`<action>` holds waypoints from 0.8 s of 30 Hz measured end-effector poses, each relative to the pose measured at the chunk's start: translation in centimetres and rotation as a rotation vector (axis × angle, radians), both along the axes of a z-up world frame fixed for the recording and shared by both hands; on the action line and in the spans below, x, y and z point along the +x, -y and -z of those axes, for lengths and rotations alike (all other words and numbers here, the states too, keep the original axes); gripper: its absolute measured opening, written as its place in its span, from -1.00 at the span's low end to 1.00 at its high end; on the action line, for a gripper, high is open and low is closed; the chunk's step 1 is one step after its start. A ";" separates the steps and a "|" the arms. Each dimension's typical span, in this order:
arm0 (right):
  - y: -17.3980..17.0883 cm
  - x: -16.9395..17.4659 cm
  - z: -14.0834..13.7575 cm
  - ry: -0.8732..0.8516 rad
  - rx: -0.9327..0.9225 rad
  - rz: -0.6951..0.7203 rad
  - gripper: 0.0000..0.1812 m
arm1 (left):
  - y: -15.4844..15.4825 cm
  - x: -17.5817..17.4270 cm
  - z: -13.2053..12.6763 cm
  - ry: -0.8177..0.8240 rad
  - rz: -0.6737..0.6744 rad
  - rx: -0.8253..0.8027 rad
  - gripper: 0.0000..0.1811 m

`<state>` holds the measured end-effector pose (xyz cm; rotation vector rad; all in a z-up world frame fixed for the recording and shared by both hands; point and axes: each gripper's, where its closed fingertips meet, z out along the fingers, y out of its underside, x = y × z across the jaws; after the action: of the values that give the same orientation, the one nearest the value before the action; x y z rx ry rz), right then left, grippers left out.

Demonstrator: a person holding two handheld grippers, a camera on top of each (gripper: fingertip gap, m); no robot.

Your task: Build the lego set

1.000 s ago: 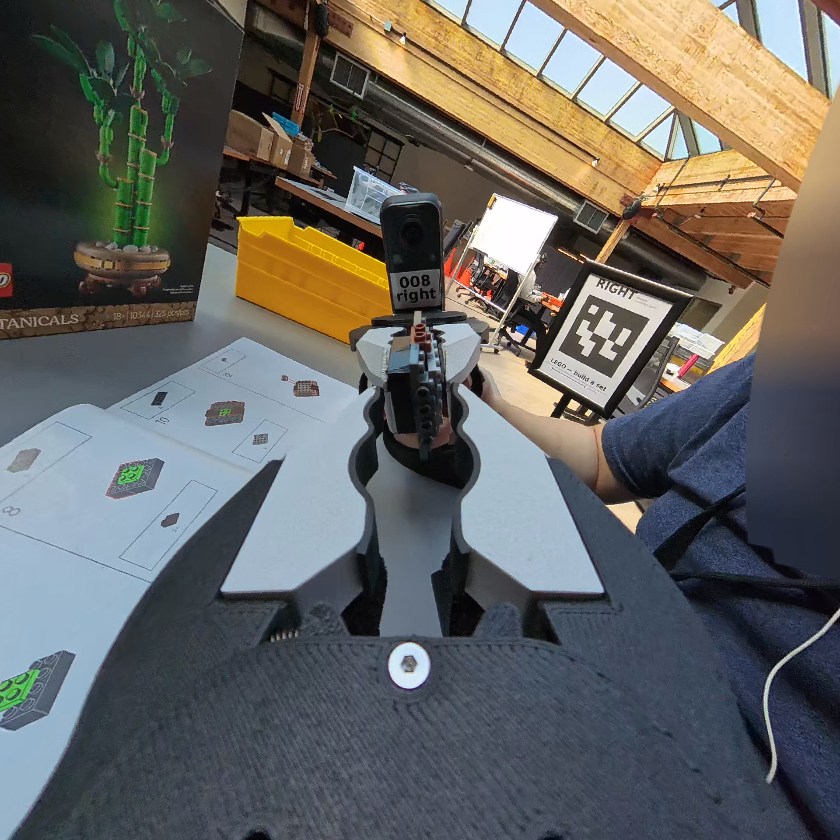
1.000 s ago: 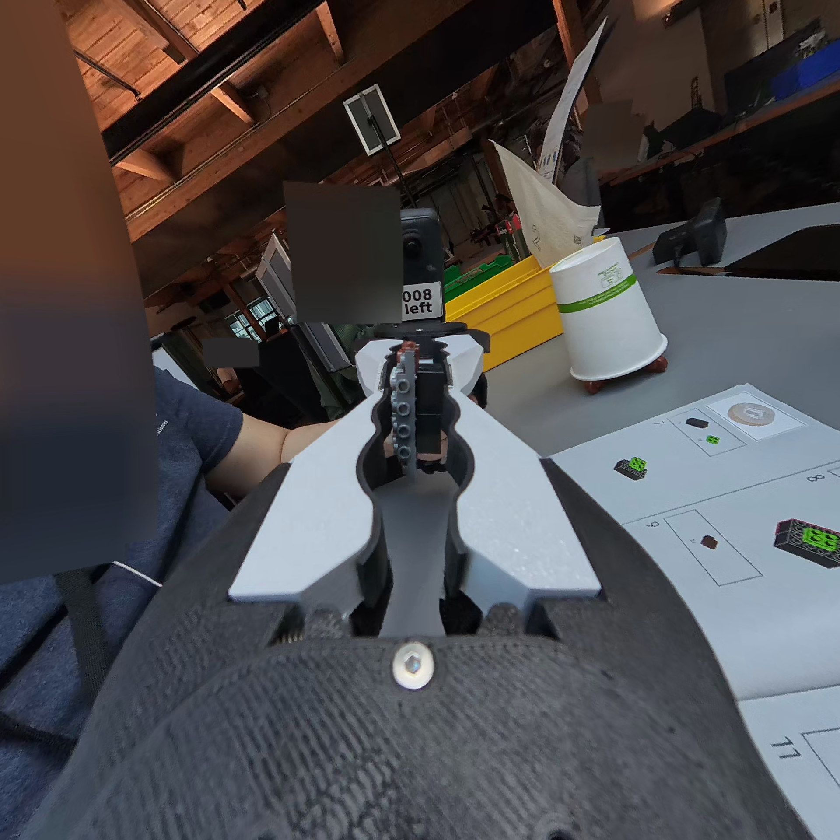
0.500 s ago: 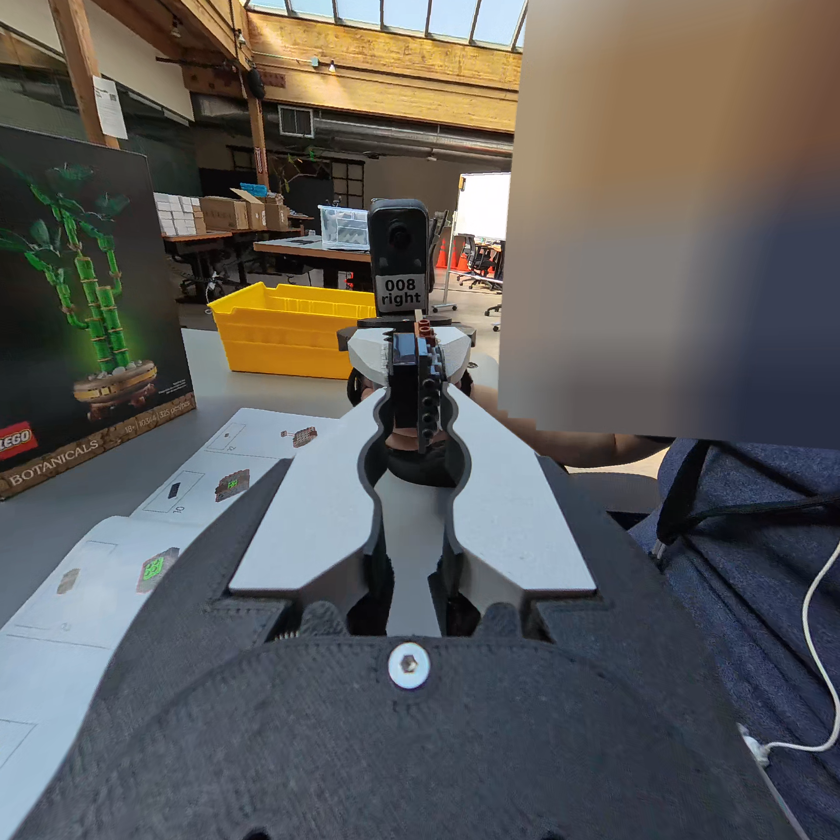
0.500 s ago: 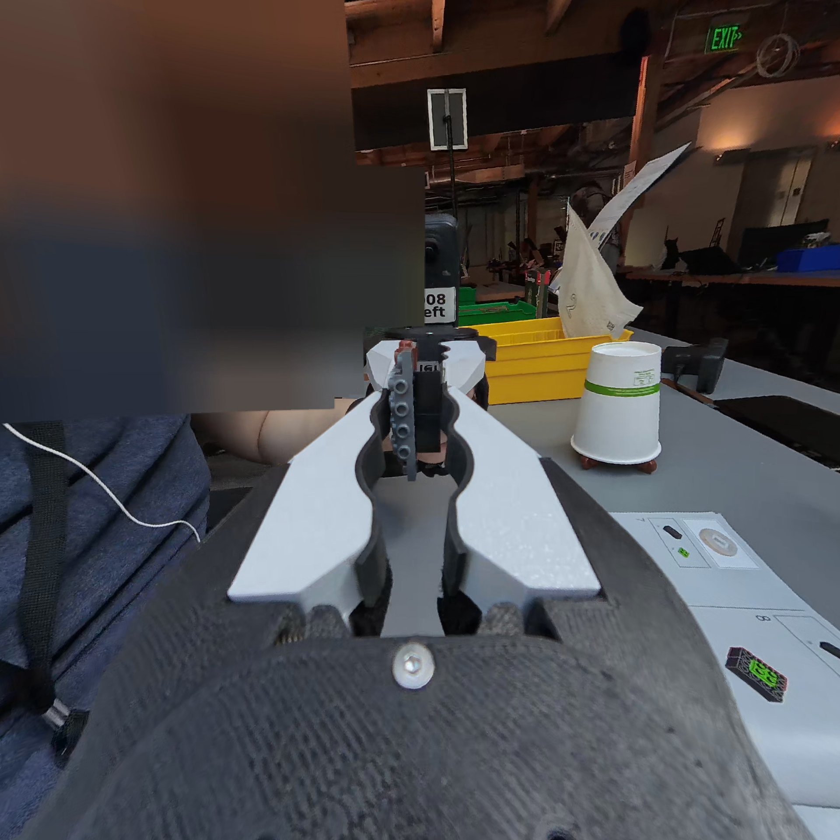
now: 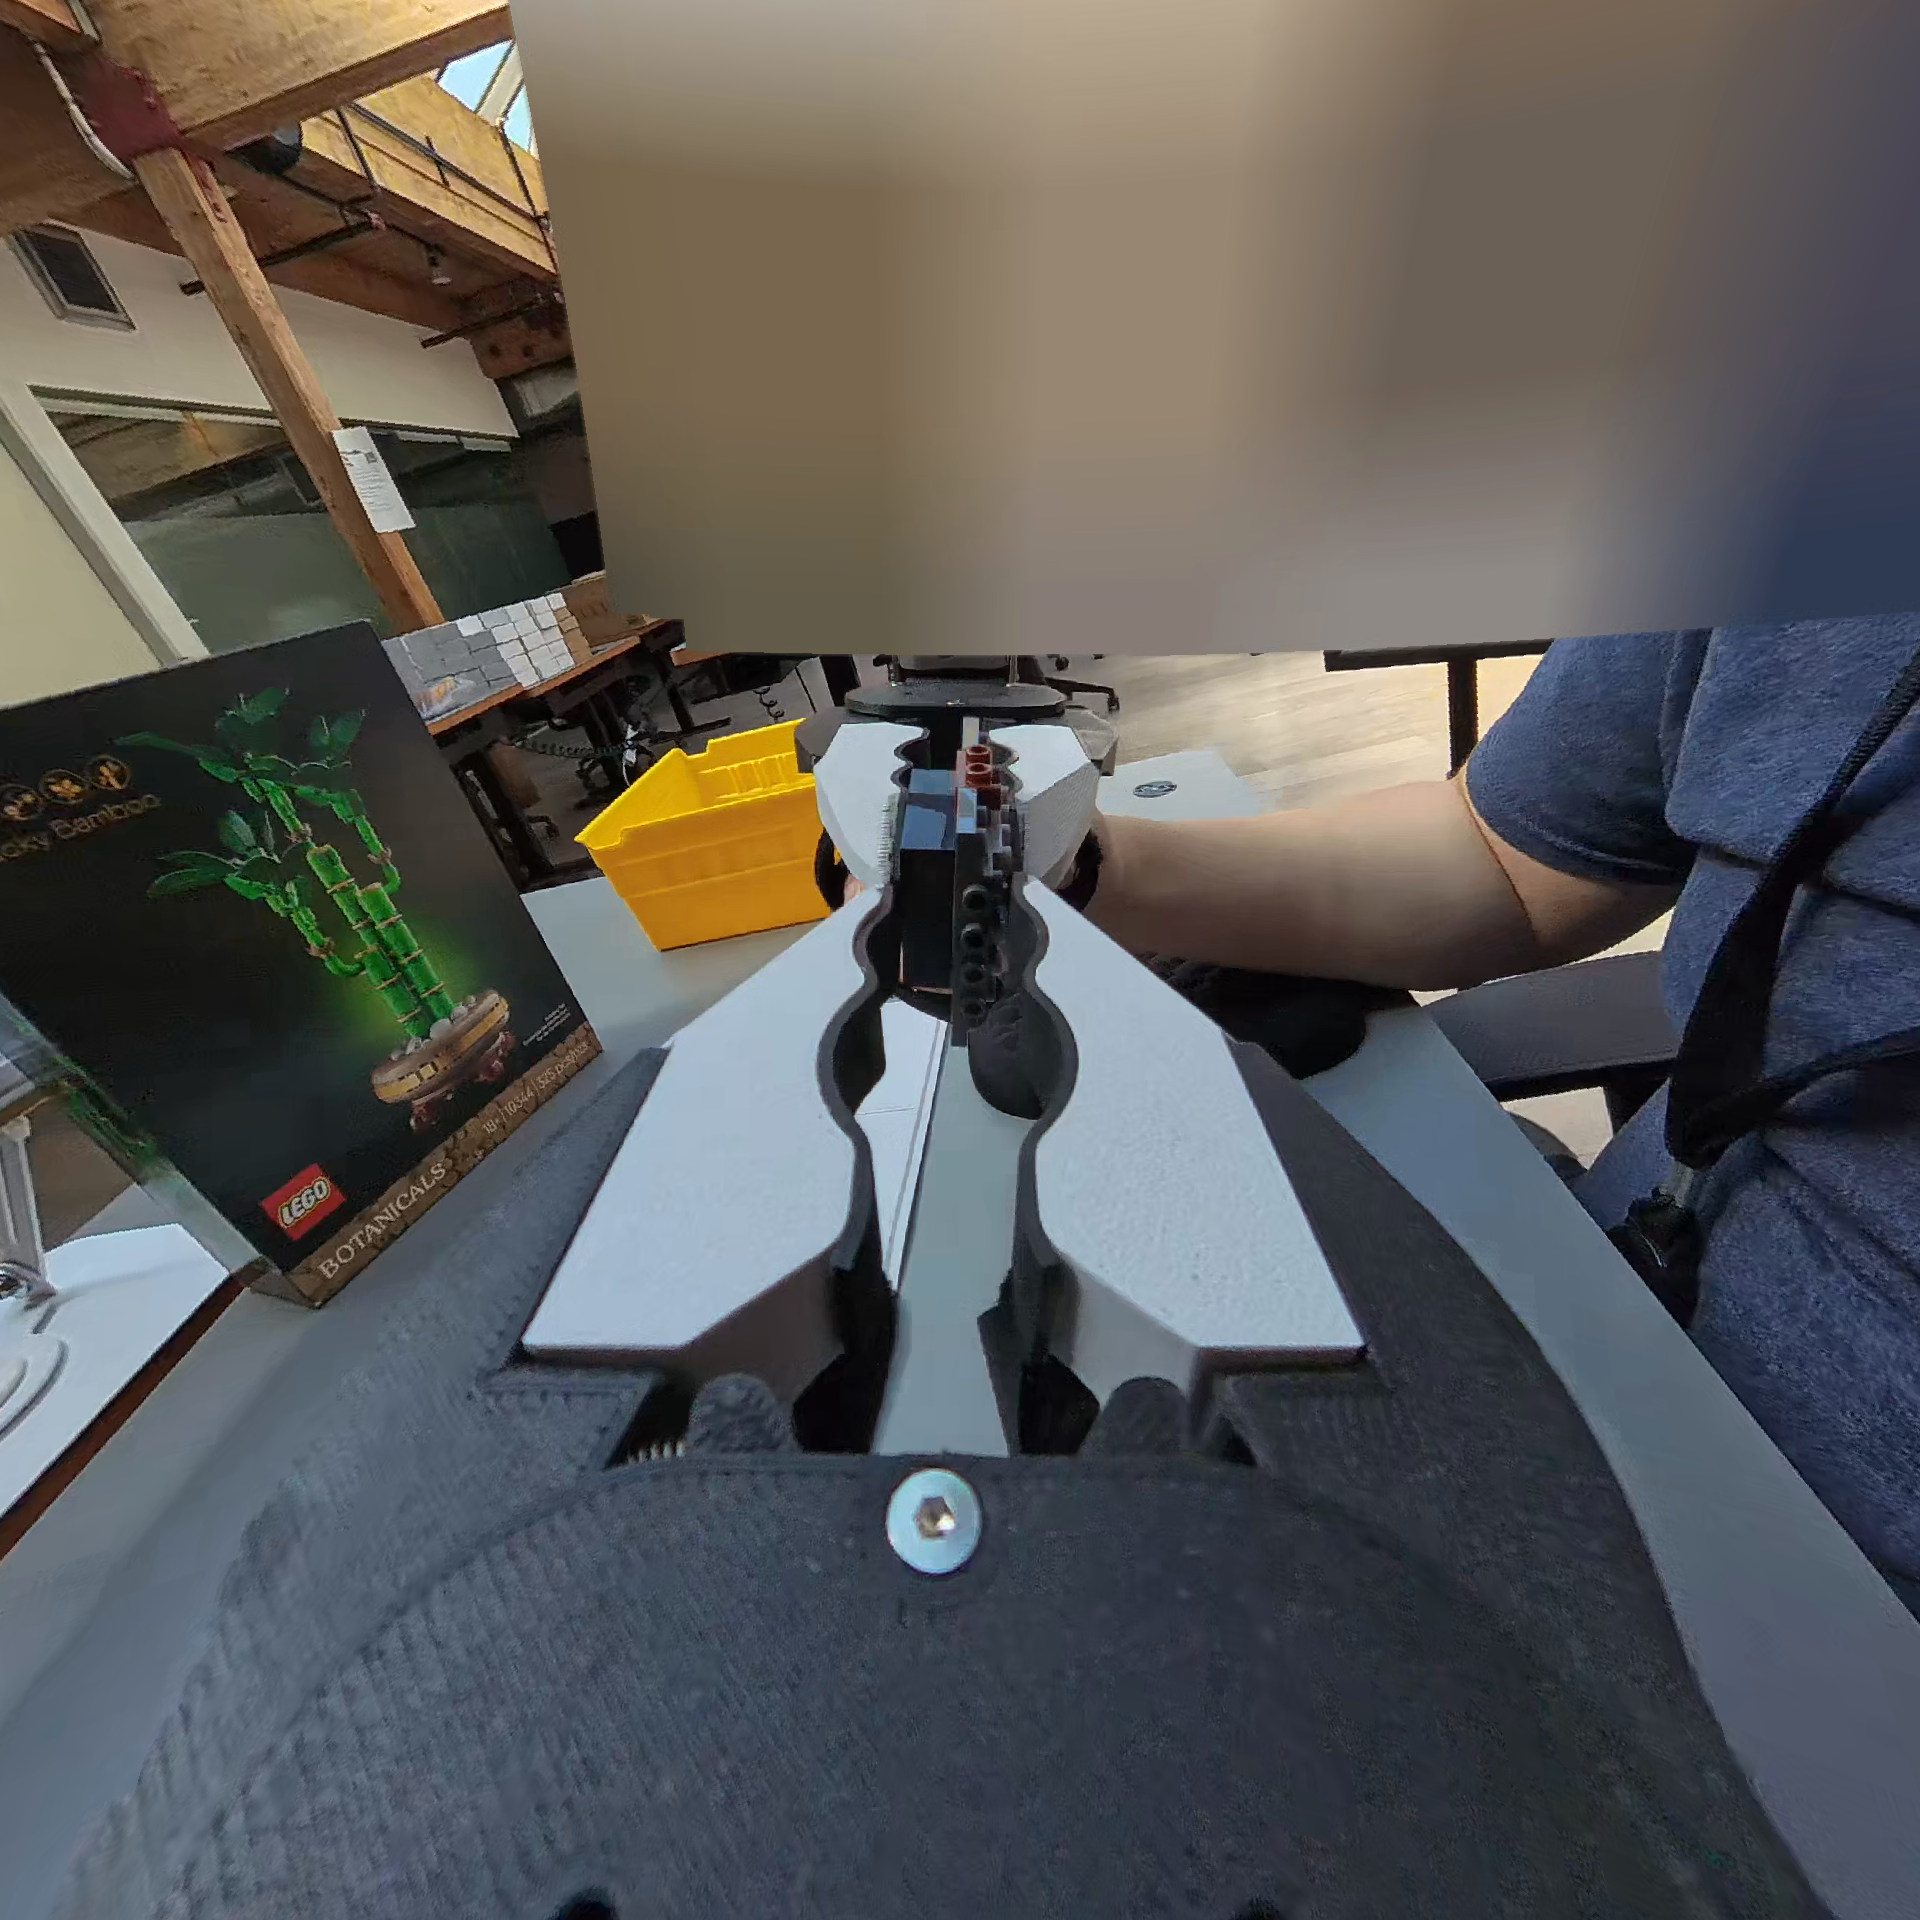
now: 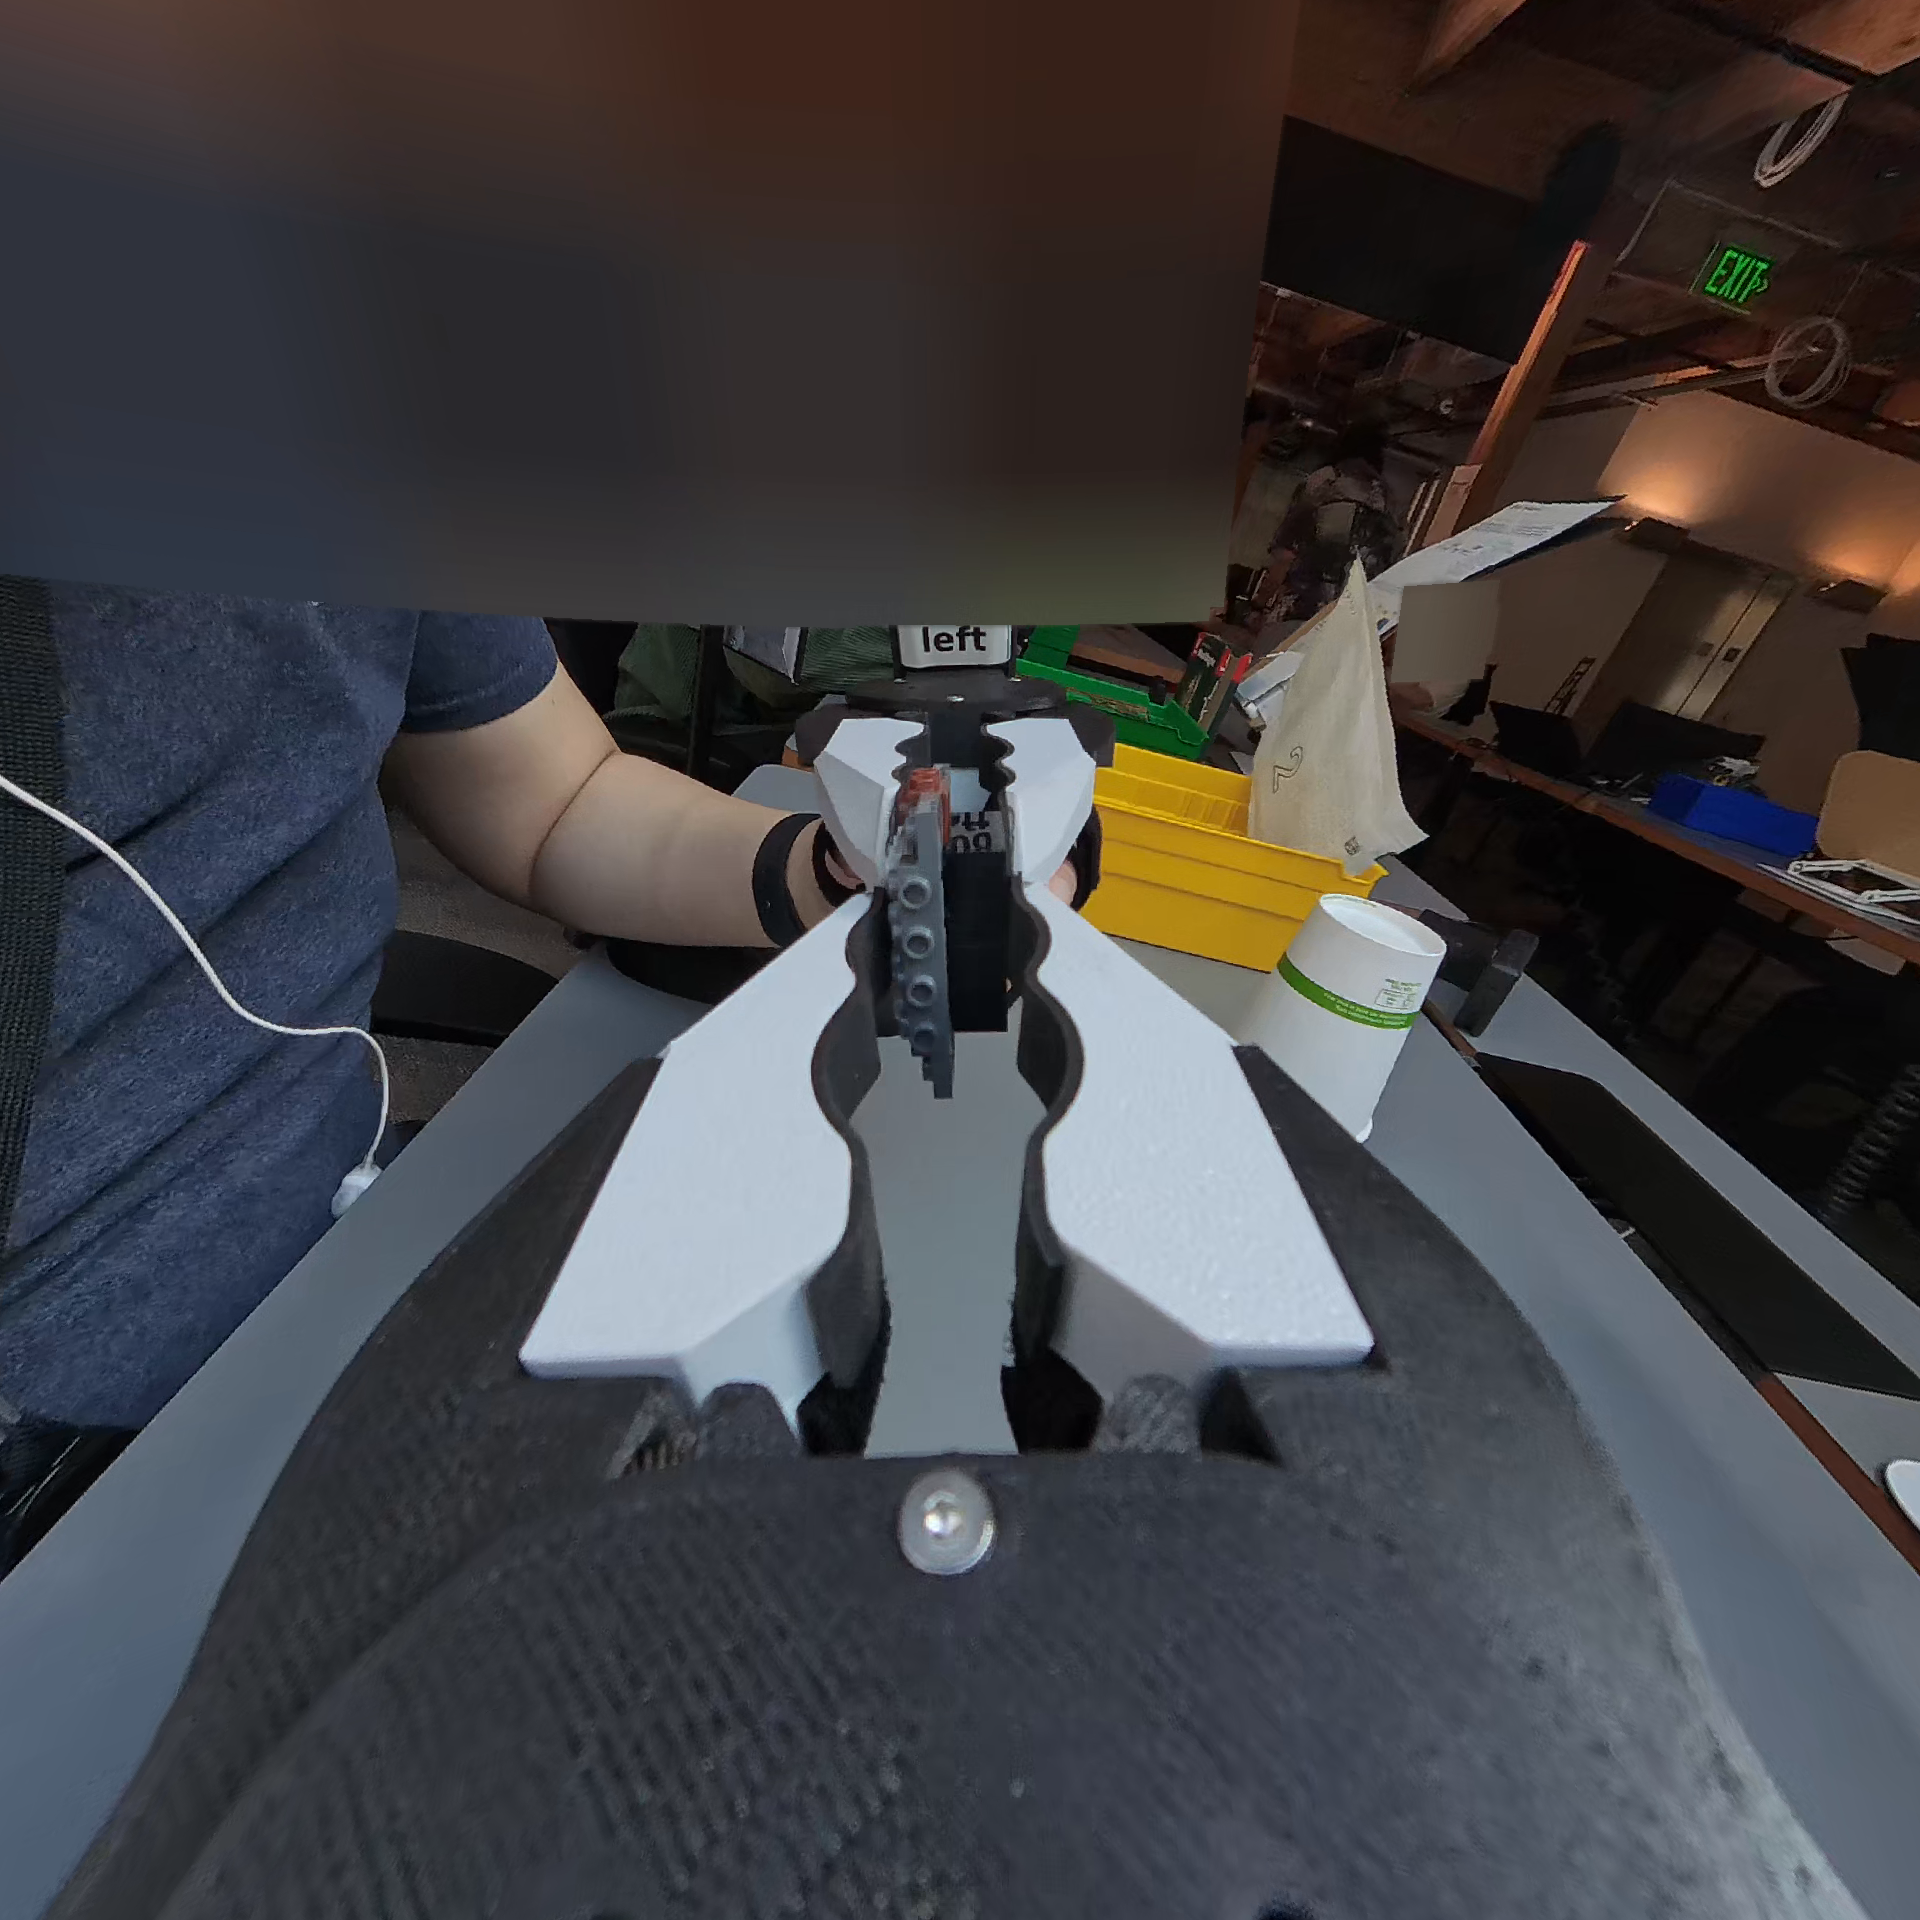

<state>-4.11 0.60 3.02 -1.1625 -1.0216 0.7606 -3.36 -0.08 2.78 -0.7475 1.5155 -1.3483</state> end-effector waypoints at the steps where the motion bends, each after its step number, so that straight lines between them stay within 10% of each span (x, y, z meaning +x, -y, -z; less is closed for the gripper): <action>1: 0.1 -0.1 -0.4 0.018 0.013 0.000 -0.77 | 0.1 -0.1 -0.3 0.005 -0.005 0.025 -0.81; 24: 4.5 -3.0 -13.5 0.485 0.457 0.165 -0.78 | 4.2 -3.7 -13.2 0.129 -0.076 0.539 -0.81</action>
<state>-7.08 -3.95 16.57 -1.0287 -1.3919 0.0919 -7.11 -4.29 16.02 -0.3634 1.6262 -0.8509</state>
